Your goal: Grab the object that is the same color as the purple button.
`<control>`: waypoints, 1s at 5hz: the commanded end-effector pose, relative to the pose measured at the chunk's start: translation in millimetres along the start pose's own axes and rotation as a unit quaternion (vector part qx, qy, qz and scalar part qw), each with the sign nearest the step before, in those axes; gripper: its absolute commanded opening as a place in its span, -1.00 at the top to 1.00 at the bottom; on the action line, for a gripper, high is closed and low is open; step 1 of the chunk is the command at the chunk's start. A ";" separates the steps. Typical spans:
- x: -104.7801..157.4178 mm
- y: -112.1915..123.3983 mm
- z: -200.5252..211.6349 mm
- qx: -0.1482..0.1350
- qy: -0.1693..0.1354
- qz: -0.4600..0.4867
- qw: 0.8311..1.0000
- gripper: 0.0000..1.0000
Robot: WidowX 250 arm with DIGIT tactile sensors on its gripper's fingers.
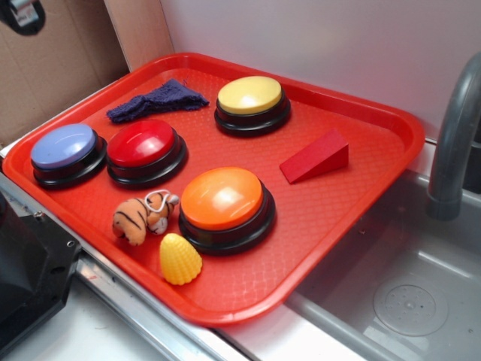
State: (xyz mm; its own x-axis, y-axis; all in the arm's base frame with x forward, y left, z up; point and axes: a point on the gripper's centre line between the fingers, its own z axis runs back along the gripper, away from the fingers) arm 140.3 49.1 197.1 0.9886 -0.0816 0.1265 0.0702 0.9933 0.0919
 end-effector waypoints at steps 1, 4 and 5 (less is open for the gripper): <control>25.3 52.7 -68.1 0.000 -0.020 -0.039 0.999 -1.00; 86.7 67.0 -126.8 0.011 -0.026 -0.069 0.997 -1.00; 103.8 73.7 -134.8 0.007 -0.032 -0.057 0.998 -1.00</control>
State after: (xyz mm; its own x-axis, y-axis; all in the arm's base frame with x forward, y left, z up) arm 252.1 124.1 69.0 0.9740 -0.1839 0.1325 0.1725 0.9806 0.0931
